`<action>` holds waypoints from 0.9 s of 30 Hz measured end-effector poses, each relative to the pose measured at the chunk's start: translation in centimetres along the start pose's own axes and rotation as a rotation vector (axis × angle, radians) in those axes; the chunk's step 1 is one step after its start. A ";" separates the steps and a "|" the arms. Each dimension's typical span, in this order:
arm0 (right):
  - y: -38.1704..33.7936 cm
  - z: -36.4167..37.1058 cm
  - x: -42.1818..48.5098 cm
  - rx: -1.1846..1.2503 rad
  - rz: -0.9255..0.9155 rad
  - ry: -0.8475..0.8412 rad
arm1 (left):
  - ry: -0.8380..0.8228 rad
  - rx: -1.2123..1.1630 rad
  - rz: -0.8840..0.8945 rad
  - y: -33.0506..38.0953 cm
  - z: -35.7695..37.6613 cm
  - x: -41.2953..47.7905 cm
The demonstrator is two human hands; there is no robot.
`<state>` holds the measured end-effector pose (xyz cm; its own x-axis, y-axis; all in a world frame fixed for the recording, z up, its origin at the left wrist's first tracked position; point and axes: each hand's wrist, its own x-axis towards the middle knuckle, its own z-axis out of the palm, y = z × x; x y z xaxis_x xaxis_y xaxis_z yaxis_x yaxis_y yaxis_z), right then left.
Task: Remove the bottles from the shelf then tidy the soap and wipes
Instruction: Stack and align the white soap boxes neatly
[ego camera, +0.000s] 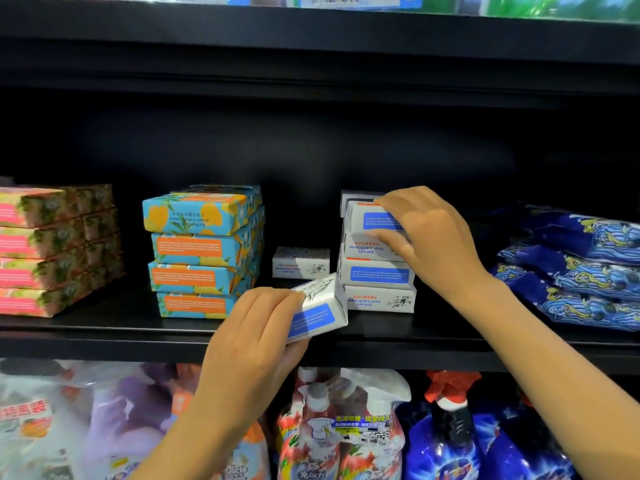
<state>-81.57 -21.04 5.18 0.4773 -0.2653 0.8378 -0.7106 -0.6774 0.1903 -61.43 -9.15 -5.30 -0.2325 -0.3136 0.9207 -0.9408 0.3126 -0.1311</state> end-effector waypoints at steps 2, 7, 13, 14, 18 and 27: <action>-0.1 0.3 0.3 0.003 0.021 -0.018 | -0.001 -0.016 0.022 0.1 0.1 0.1; -0.5 0.4 0.5 0.047 0.089 -0.064 | -0.052 -0.061 0.159 0.8 0.4 0.9; -0.6 -2.2 -3.2 0.185 0.220 0.077 | -0.076 -0.074 0.245 1.9 2.0 2.3; -0.6 -2.6 -4.6 0.233 0.260 0.082 | -0.084 -0.080 0.247 2.1 2.4 2.6; -0.2 -3.1 -10.4 0.382 0.393 -0.193 | -0.116 -0.111 0.244 3.0 4.0 3.3; 0.1 -2.1 -15.0 0.369 0.415 -0.329 | -0.209 -0.221 0.128 3.9 5.2 3.3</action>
<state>-89.87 -15.64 -6.29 0.3761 -0.7126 0.5923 -0.6737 -0.6492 -0.3532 -67.14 -13.68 -4.65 -0.4125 -0.4290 0.8036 -0.8296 0.5413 -0.1368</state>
